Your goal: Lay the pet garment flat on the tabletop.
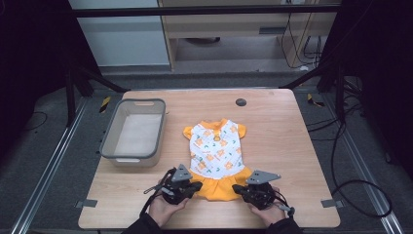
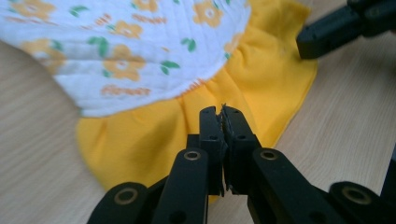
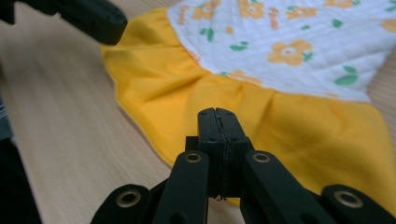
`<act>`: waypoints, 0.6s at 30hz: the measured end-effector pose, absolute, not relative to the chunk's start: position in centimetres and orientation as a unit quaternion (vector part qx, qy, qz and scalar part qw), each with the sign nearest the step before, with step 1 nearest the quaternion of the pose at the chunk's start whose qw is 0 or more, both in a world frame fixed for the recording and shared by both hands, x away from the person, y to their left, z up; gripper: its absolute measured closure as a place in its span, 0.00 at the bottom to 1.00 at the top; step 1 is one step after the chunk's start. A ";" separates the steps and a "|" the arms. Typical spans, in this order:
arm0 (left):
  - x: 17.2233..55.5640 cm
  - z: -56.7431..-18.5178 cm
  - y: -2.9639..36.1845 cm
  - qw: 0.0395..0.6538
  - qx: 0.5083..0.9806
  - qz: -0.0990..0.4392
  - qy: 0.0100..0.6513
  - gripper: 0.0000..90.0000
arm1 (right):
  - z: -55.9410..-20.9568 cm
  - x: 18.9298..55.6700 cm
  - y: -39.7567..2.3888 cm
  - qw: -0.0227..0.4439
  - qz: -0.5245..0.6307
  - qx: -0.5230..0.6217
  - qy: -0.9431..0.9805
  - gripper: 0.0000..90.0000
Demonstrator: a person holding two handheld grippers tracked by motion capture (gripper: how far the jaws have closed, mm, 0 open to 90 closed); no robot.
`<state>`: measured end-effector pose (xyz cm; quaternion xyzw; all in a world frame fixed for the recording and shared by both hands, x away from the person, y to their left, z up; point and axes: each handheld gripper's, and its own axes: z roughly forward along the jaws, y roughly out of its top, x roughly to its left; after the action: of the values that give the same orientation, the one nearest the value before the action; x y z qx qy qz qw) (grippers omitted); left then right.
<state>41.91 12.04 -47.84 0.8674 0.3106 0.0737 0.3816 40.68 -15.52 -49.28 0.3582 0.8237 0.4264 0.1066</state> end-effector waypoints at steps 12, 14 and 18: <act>40.5 -49.3 11.3 0.351 0.889 0.066 0.287 0.97 | -50.2 40.5 -16.0 0.089 0.386 0.374 0.839 1.00; 40.3 -49.3 11.2 0.353 0.888 0.064 0.288 0.96 | -50.2 40.4 -16.2 0.087 0.385 0.376 0.839 1.00; 40.1 -49.2 11.3 0.353 0.890 0.062 0.283 0.95 | -50.2 40.2 -16.3 0.080 0.387 0.377 0.838 1.00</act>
<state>40.14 11.27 -49.18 0.8898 0.2829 0.0624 0.3526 40.21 -16.31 -50.18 0.3772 0.8376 0.3869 0.0798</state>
